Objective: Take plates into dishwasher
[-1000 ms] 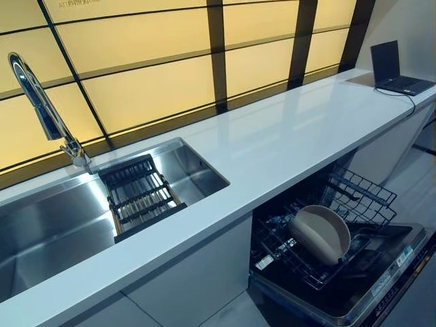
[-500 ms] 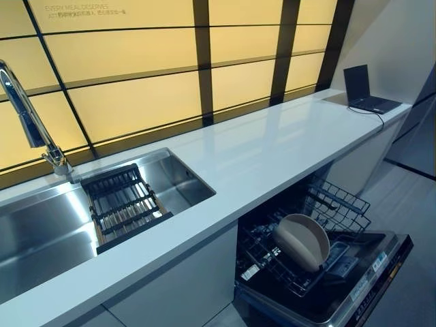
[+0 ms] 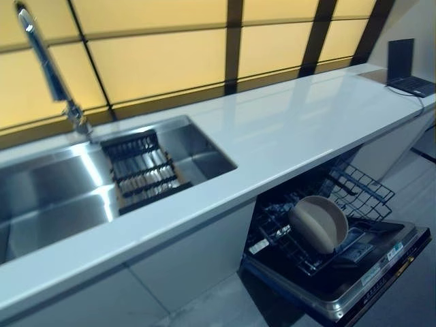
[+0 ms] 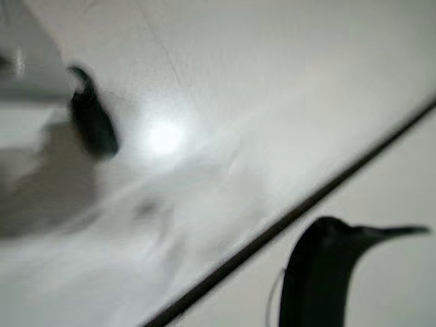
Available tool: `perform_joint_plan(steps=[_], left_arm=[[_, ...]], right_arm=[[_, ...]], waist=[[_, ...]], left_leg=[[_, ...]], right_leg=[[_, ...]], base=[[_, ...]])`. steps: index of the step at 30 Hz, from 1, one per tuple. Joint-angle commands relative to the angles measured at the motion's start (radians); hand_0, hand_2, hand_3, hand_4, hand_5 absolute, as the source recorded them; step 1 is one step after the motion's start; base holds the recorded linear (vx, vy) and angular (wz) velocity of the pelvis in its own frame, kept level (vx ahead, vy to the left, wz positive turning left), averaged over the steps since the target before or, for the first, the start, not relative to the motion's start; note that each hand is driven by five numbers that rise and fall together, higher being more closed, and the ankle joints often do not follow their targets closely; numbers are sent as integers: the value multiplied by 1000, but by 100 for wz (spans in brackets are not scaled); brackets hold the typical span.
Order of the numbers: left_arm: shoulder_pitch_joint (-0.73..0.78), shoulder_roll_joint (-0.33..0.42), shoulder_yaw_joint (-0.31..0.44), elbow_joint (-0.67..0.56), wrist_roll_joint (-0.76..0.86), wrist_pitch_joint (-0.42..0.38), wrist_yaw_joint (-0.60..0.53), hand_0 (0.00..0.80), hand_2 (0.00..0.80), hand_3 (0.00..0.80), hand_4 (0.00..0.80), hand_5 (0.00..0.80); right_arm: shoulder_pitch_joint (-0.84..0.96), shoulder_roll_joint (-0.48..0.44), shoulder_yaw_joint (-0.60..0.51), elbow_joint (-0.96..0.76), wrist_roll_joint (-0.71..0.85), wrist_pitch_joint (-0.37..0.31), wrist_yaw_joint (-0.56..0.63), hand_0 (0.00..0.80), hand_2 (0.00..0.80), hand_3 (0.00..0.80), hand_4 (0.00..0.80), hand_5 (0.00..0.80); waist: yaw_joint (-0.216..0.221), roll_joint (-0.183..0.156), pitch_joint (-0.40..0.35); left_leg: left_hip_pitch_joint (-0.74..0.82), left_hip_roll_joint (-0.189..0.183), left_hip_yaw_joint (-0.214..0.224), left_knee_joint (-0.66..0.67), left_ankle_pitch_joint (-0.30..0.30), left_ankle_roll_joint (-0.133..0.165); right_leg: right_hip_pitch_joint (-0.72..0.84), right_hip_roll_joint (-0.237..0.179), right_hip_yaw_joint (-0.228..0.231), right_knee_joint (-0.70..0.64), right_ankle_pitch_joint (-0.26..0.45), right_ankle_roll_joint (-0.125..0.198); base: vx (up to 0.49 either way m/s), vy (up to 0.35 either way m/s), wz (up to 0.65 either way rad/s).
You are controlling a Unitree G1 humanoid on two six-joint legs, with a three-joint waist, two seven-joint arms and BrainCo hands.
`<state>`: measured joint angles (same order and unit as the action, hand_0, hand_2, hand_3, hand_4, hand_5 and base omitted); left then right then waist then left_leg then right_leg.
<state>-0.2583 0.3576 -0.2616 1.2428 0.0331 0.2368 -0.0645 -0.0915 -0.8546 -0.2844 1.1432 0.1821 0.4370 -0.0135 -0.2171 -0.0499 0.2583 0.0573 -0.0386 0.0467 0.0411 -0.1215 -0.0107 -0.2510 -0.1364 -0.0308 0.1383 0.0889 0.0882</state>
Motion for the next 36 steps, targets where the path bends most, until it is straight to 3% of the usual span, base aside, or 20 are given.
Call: perform_joint_plan(steps=[1,3,6,9,15,17,18,20,23,24,27,28,29,30,31,33,34,36], left_arm=[[80,12,39,57,-45,27,42,0,0,0,0,0],[122,23,69,91,-29,12,49,0,0,0,0,0],[126,49,80,91,-13,16,50,0,0,0,0,0],[130,73,77,59,12,44,37,0,0,0,0,0],[150,91,79,47,42,68,-4,0,0,0,0,0],[172,97,91,64,52,78,-34,0,0,0,0,0],[184,98,102,80,42,78,-38,0,0,0,0,0],[184,101,120,98,39,86,-42,0,0,0,0,0],[163,108,132,116,37,97,-44,0,0,0,0,0],[151,115,134,116,40,101,-39,0,0,0,0,0],[122,146,121,106,34,90,-30,0,0,0,0,0],[120,148,120,105,32,89,-29,0,0,0,0,0],[94,166,120,97,-7,78,-11,0,0,0,0,0],[93,167,121,97,-12,77,-9,0,0,0,0,0],[79,171,125,87,-46,64,5,0,0,0,0,0],[74,171,126,82,-60,58,7,0,0,0,0,0],[62,156,130,42,-117,53,11,0,0,0,0,0],[62,129,131,11,-172,51,10,0,0,0,0,0]], right_arm=[[-22,-14,74,36,-27,14,26,0,0,0,0,0],[-17,-5,77,100,-39,0,37,0,0,0,0,0],[-16,5,86,124,-71,-22,19,0,0,0,0,0],[6,29,77,114,-128,-46,38,0,0,0,0,0],[24,48,86,123,-164,-80,72,0,0,0,0,0],[27,75,96,105,-152,-108,36,0,0,0,0,0],[24,94,107,90,-136,-119,29,0,0,0,0,0],[26,123,111,85,-116,-116,46,0,0,0,0,0],[8,164,121,105,-61,-109,39,0,0,0,0,0],[-9,178,134,108,-50,-118,35,0,0,0,0,0],[-37,198,166,90,-17,-110,28,0,0,0,0,0],[-38,200,168,89,-14,-109,26,0,0,0,0,0],[-48,221,187,80,9,-105,8,0,0,0,0,0],[-49,222,188,80,11,-105,6,0,0,0,0,0],[-50,231,193,74,45,-102,-22,0,0,0,0,0],[-49,235,194,72,57,-101,-33,0,0,0,0,0],[-51,240,188,71,100,-120,-63,0,0,0,0,0],[-64,238,190,64,124,-136,-91,0,0,0,0,0]], waist=[[45,11,14],[63,15,-9],[71,7,-12],[71,-1,10],[92,7,4],[116,15,-10],[139,19,-23],[171,6,-42],[207,-31,-56],[219,-39,-53],[220,-48,-34],[219,-47,-34],[224,-45,-16],[223,-44,-15],[226,-41,-2],[227,-40,4],[232,-17,26],[238,13,49]], left_leg=[[53,-91,-71,15,-87,67],[66,-100,-83,28,-88,68],[54,-111,-57,65,-101,76],[57,-102,-26,70,-85,80],[56,-77,-37,10,-38,82],[40,-43,-24,-9,-9,82],[12,-7,-21,8,-1,84],[-42,33,-20,68,-21,86],[-98,76,-15,152,-59,75],[-116,108,-11,177,-65,64],[-162,183,-38,212,-51,28],[-166,186,-40,215,-51,26],[-192,238,-66,214,-13,-4],[-195,241,-69,214,-11,-6],[-219,269,-89,210,20,-25],[-230,276,-97,209,32,-31],[-259,294,-121,175,91,-54],[-268,299,-151,112,146,-68]], right_leg=[[-45,121,-49,-58,69,23],[-21,120,-58,-104,80,16],[-20,95,-63,-103,98,35],[-23,72,-70,-116,115,59],[4,38,-51,-76,116,62],[44,-5,-30,-22,107,57],[86,-38,-4,23,89,48],[162,-93,28,29,81,42],[217,-181,21,-25,135,72],[214,-205,12,-33,148,83],[198,-189,37,-40,96,88],[195,-185,39,-37,92,87],[188,-151,31,0,4,85],[187,-148,29,3,-2,84],[184,-121,18,29,-68,87],[182,-115,7,37,-86,86],[168,-90,-27,71,-149,82],[150,-57,-48,105,-196,53]], base=[[-299,52,-26],[-295,52,-15],[-185,45,5],[-136,4,7],[-145,-58,1],[-242,-246,-8],[-256,-365,-41],[-227,-455,-82],[-172,-524,14],[-172,-516,-31],[-173,-525,-48],[-190,-533,-16],[-139,-371,6],[-225,-549,26],[-103,-231,7],[-196,-310,11],[-340,-436,30],[-303,-377,41]])
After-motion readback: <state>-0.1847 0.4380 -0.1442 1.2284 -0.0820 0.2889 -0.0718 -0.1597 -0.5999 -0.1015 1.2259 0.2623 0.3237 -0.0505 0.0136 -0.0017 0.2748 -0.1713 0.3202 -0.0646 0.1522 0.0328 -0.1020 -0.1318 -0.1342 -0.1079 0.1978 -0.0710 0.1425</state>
